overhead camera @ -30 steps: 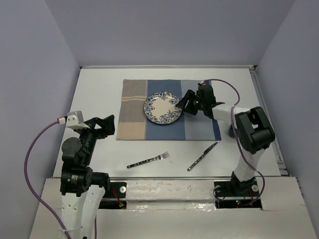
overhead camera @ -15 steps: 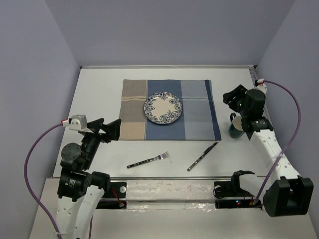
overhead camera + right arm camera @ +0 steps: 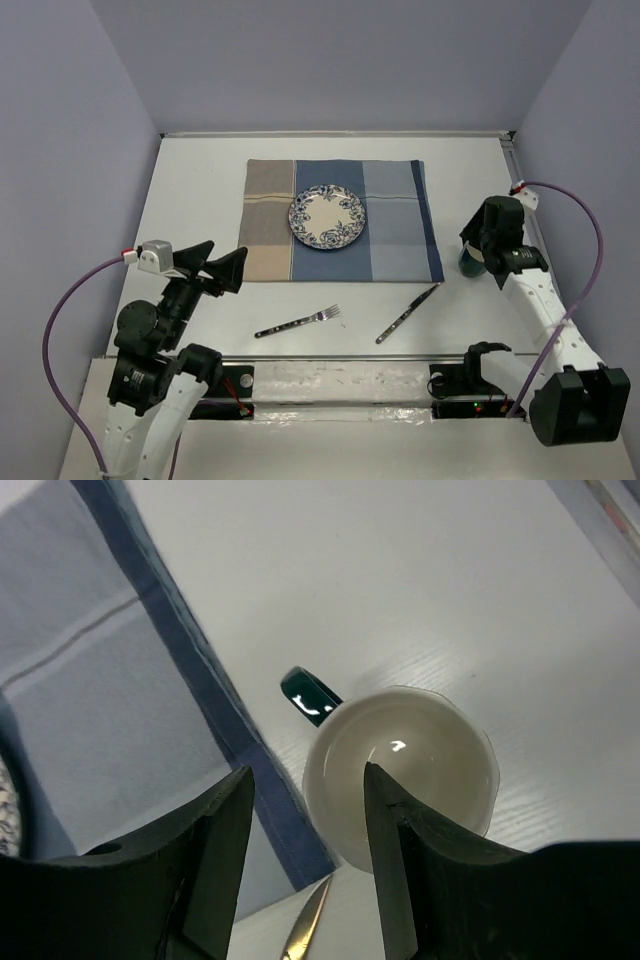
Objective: Set the dinner table for one person
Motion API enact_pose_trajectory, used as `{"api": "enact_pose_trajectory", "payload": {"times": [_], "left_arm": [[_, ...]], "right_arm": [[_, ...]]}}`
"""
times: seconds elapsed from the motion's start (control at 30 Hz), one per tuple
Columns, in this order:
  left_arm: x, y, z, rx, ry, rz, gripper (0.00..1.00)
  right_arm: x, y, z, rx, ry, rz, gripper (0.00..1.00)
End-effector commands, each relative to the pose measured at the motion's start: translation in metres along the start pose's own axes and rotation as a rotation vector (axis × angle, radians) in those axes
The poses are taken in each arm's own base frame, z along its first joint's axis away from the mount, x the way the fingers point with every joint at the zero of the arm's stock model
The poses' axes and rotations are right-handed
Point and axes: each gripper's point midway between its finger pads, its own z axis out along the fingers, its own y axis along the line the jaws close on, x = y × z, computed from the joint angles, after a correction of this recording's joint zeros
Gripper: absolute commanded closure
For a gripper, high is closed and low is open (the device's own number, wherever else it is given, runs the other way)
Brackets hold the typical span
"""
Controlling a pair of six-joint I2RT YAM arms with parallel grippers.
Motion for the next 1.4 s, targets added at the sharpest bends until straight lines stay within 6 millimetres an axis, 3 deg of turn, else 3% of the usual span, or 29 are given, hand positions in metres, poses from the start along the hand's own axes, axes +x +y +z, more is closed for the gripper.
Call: {"api": "enact_pose_trajectory", "payload": {"times": [0.0, 0.17, 0.47, 0.5, 0.6, 0.7, 0.77, 0.93, 0.97, 1.07, 1.2, 1.3, 1.37], "left_arm": [[-0.013, -0.005, -0.003, 0.019, -0.054, 0.014, 0.01], [-0.013, -0.008, -0.005, 0.036, -0.055, 0.012, 0.01], [-0.013, -0.01, -0.005, 0.046, -0.052, 0.01, 0.01], [-0.012, -0.01, -0.005, 0.046, -0.052, 0.01, 0.01], [-0.012, -0.01, -0.004, 0.046, -0.049, 0.01, 0.01], [-0.01, -0.009, -0.003, 0.041, -0.041, 0.009, 0.01], [-0.009, -0.009, -0.002, 0.039, -0.037, 0.009, 0.01], [-0.006, -0.007, 0.002, 0.032, -0.022, 0.009, 0.01], [-0.004, -0.007, 0.003, 0.03, -0.013, 0.008, 0.01], [-0.002, -0.005, 0.005, 0.021, -0.003, 0.007, 0.01], [0.0, -0.002, 0.007, 0.009, 0.005, 0.006, 0.01], [0.003, 0.0, 0.01, -0.001, 0.017, 0.008, 0.01], [0.004, 0.001, 0.011, -0.004, 0.024, 0.008, 0.01]], "right_arm": [[0.015, -0.004, 0.01, 0.03, 0.09, -0.068, 0.46], [0.035, -0.005, 0.023, 0.054, 0.163, -0.072, 0.51], [0.031, -0.006, 0.029, 0.075, 0.156, -0.092, 0.96], [0.027, -0.004, 0.031, 0.076, 0.149, -0.093, 1.0], [0.013, -0.002, 0.029, 0.079, 0.114, -0.115, 1.0], [-0.019, 0.014, 0.018, 0.019, 0.044, -0.112, 1.0], [-0.048, 0.034, 0.008, -0.044, -0.009, -0.103, 1.0], [-0.066, 0.105, 0.004, -0.214, 0.003, -0.182, 1.0], [-0.067, 0.129, 0.01, -0.242, 0.009, -0.226, 1.0], [-0.073, 0.171, 0.03, -0.282, 0.013, -0.303, 1.0], [-0.075, 0.209, 0.057, -0.326, 0.017, -0.384, 1.0], [-0.081, 0.246, 0.091, -0.364, 0.013, -0.423, 1.0], [-0.081, 0.258, 0.105, -0.374, 0.016, -0.442, 1.0]]}}
